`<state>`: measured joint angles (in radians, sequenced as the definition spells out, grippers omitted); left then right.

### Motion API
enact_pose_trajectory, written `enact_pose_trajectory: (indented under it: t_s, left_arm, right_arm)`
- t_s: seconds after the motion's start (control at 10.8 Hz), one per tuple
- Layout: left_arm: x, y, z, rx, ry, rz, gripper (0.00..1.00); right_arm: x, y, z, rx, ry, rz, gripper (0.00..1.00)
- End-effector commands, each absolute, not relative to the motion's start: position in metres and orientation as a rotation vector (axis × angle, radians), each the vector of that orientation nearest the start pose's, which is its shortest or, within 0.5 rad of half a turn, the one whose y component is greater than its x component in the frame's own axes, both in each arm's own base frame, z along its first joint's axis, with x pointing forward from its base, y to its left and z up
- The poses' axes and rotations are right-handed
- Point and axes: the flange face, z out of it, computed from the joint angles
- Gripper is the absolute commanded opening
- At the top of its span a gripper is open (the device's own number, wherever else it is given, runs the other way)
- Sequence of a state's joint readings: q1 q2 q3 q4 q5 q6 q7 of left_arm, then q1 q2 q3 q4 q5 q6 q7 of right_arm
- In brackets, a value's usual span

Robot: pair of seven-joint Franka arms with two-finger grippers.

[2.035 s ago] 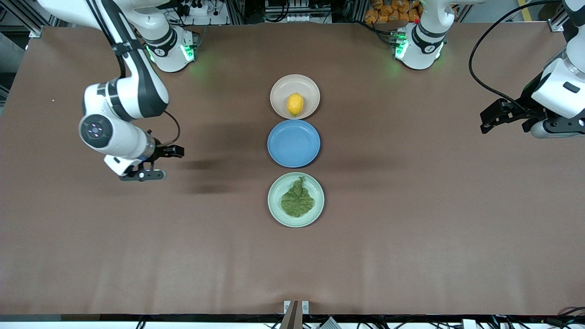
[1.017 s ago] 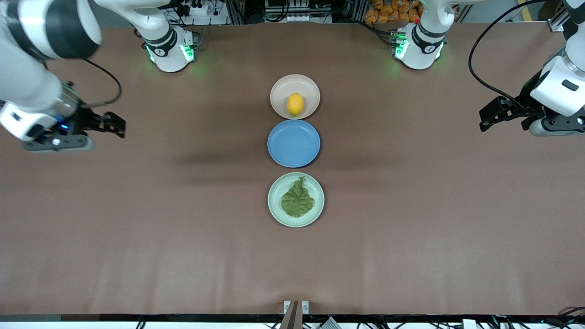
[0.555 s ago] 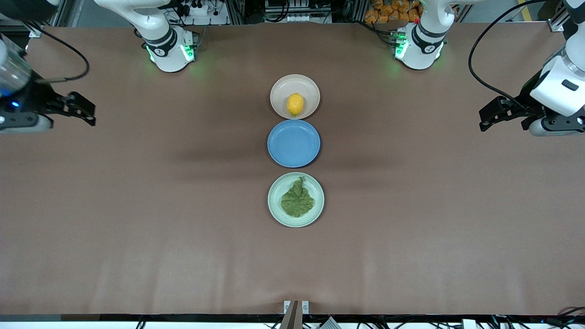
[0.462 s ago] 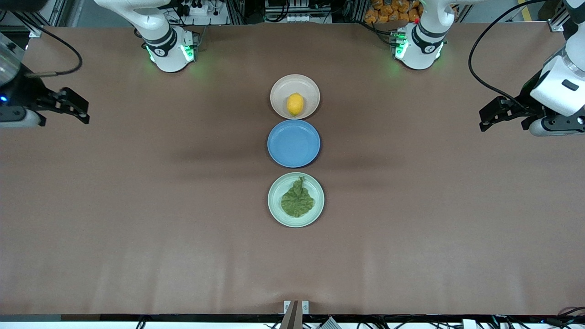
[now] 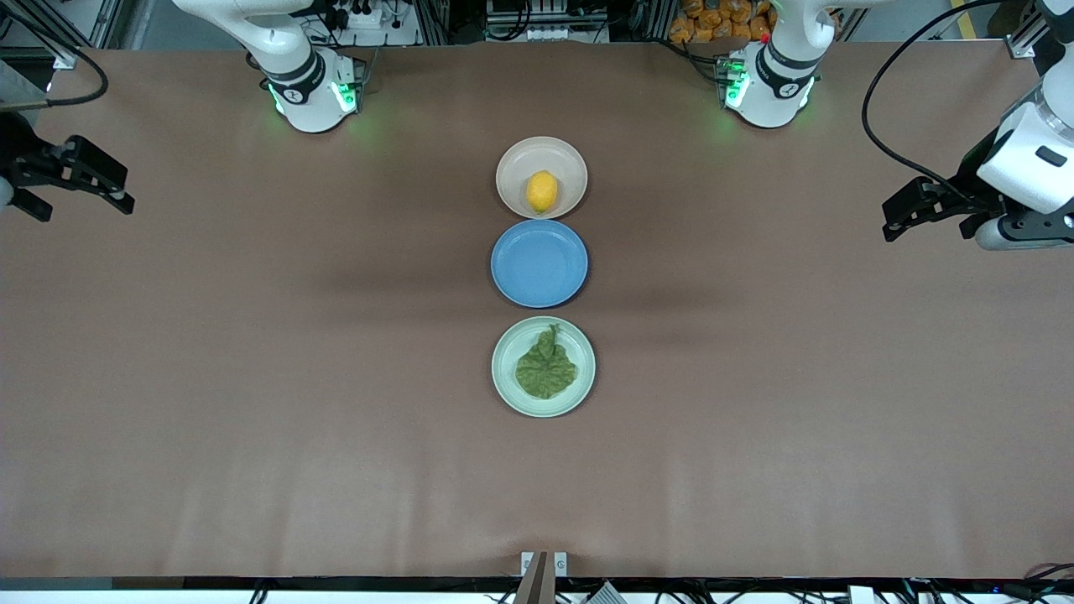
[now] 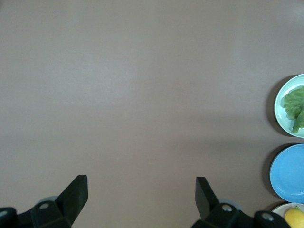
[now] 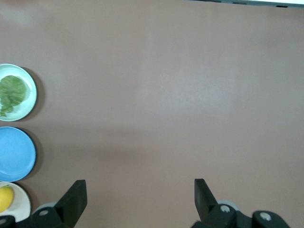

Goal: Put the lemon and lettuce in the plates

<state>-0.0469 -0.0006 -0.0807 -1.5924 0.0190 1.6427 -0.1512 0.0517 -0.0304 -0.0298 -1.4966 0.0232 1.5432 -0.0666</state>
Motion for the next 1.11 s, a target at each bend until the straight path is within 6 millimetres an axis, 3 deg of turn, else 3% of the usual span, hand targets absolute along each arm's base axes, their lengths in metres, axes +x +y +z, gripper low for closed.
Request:
enact_pose_trajectory:
  t_s: [0.0, 1.02]
  left_arm:
    - [0.5545, -0.0703, 0.6252, -3.148, 0.005, -0.069, 1.00]
    - [0.5563, -0.0660, 0.6219, -3.146, -0.002, -0.060, 1.00]
  right_arm:
    - [0.5401, -0.0012, 0.6805, -3.069, -0.158, -0.117, 1.00]
    - [0.5432, -0.0022, 0.6783, -3.079, -0.161, -0.119, 1.00]
